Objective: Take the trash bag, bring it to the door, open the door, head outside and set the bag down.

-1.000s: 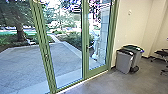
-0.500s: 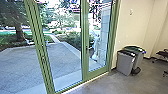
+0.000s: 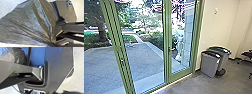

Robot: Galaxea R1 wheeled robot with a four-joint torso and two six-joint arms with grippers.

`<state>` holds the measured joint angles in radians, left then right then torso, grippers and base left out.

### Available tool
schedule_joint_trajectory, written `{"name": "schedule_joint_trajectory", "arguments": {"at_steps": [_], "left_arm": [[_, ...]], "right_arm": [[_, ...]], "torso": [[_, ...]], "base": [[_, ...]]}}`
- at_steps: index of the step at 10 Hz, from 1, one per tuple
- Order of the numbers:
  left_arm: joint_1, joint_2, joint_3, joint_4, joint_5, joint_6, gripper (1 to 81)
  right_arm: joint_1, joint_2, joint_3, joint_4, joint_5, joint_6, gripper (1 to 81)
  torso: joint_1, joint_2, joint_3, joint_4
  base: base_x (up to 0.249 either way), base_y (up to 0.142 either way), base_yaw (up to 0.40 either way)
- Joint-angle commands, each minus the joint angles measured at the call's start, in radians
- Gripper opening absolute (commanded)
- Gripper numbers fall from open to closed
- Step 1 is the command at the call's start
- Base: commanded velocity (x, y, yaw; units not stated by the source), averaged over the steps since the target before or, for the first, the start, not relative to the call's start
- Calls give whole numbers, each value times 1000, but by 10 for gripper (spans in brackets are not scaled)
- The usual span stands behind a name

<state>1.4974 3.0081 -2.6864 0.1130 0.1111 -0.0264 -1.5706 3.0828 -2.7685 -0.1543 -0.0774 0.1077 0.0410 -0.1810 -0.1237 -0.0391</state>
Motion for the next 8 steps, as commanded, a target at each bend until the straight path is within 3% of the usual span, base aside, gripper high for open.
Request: {"name": "schedule_joint_trajectory", "arguments": {"at_steps": [1, 8], "left_arm": [[-52, 2, 3, 10, 59, 3, 10], [-52, 0, 3, 11, 61, 3, 10]], "right_arm": [[50, 9, 3, -5, -59, -6, 811], [50, 9, 3, -5, -59, -6, 811]], "torso": [[0, 0, 0, 0], [0, 0, 0, 0]], "base": [[173, -82, 0], [144, -92, 0]]}}
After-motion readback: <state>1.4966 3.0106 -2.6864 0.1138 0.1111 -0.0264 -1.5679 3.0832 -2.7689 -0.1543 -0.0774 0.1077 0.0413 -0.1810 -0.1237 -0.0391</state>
